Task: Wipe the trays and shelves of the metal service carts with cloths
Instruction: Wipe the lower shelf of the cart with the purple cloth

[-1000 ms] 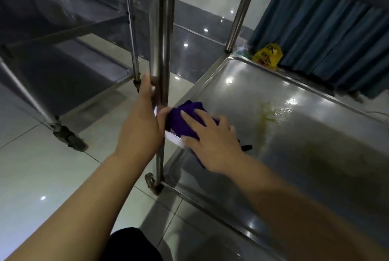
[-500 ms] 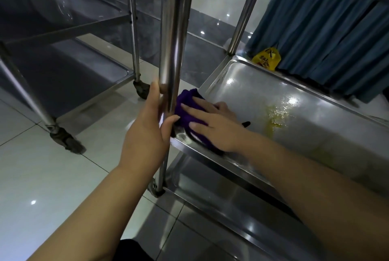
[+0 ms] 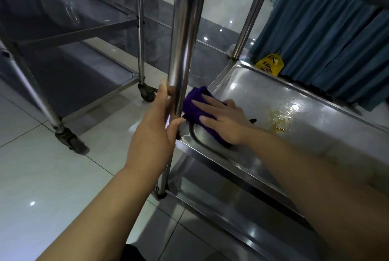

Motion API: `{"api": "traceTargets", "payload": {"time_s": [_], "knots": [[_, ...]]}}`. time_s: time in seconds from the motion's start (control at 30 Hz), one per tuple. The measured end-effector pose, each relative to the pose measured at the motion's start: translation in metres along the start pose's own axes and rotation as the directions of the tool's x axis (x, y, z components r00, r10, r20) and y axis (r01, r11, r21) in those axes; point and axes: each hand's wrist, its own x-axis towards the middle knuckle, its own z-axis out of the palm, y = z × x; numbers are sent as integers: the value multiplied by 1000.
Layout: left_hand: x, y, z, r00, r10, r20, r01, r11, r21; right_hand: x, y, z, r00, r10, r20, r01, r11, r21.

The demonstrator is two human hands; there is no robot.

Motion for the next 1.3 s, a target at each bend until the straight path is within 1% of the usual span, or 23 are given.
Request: {"api": "traceTargets", "payload": {"time_s": [0.07, 0.13, 0.17, 0.27, 0.33, 0.4, 0.47, 0.5, 0.57, 0.63, 0.73, 0.77, 0.8, 0.83, 0.87, 0.93, 0.97, 1.0, 1.03, 1.1, 1.2, 1.27, 1.3], "knots": [[1, 2, 0, 999, -32, 14, 32, 999, -16, -10, 28, -8, 981, 192, -25, -193, 980, -41], [2, 4, 2, 998, -67, 17, 67, 998, -14, -19, 55, -14, 927, 373, -39, -372, 904, -208], [2, 6, 4, 996, -83, 14, 83, 996, -13, -23, 63, -15, 894, 447, -27, -440, 866, -236], [-2, 15, 9, 993, -102, -55, 104, 994, 19, -28, 65, -12, 811, 585, -22, -584, 806, -90], [-10, 20, 13, 982, 2, -187, 30, 985, 173, -29, 60, -11, 794, 607, -43, -608, 793, -38], [-16, 25, 21, 925, 292, -242, -193, 912, 362, -31, 58, -13, 800, 599, -40, -600, 798, -48], [-15, 28, 32, 847, 523, -89, -427, 772, 470, -34, 54, -15, 810, 586, -13, -586, 809, -35], [-12, 28, 37, 839, 543, 43, -497, 731, 468, -37, 49, -15, 815, 580, -2, -580, 815, -7], [-5, 26, 45, 845, 415, 338, -531, 728, 433, -52, 35, -12, 859, 512, 17, -513, 858, 29], [-5, 21, 47, 814, 239, 529, -492, 768, 411, -81, 25, -4, 934, 357, 26, -357, 934, 20], [-8, 17, 49, 827, 171, 536, -417, 825, 381, -130, 29, 0, 992, 125, 16, -126, 987, 97], [-8, 19, 49, 835, 154, 528, -403, 824, 399, -138, 40, -4, 992, 122, 14, -123, 987, 105], [-7, 20, 50, 845, 140, 517, -389, 823, 414, -142, 57, -7, 984, 175, 16, -176, 981, 84], [-6, 23, 51, 851, 120, 511, -374, 822, 430, -143, 76, -10, 960, 280, 13, -281, 959, 42], [-6, 25, 53, 857, 108, 504, -363, 821, 441, -141, 96, -13, 903, 429, 14, -429, 903, -15], [-5, 28, 55, 867, 95, 489, -342, 827, 446, -129, 118, -18, 734, 679, -1, -679, 733, -41], [-6, 29, 56, 874, 101, 476, -339, 829, 445, -120, 118, -19, 668, 745, -9, -745, 667, -9], [-6, 29, 57, 880, 109, 462, -334, 833, 440, -111, 110, -18, 637, 771, -7, -771, 637, 21], [-6, 29, 58, 885, 109, 452, -325, 840, 434, -103, 96, -16, 649, 761, 3, -760, 649, 34], [-4, 28, 58, 888, 101, 449, -311, 851, 423, -99, 64, -8, 757, 653, 13, -653, 756, 53], [-5, 26, 55, 879, 104, 466, -313, 863, 397, -135, 31, 3, 933, 359, -12, -358, 932, 46], [-7, 25, 53, 876, 102, 471, -308, 870, 384, -169, 32, -2, 982, 191, 9, -191, 981, 41], [-8, 24, 52, 876, 104, 471, -308, 872, 381, -183, 38, -8, 984, 173, 32, -175, 982, 64]]}}
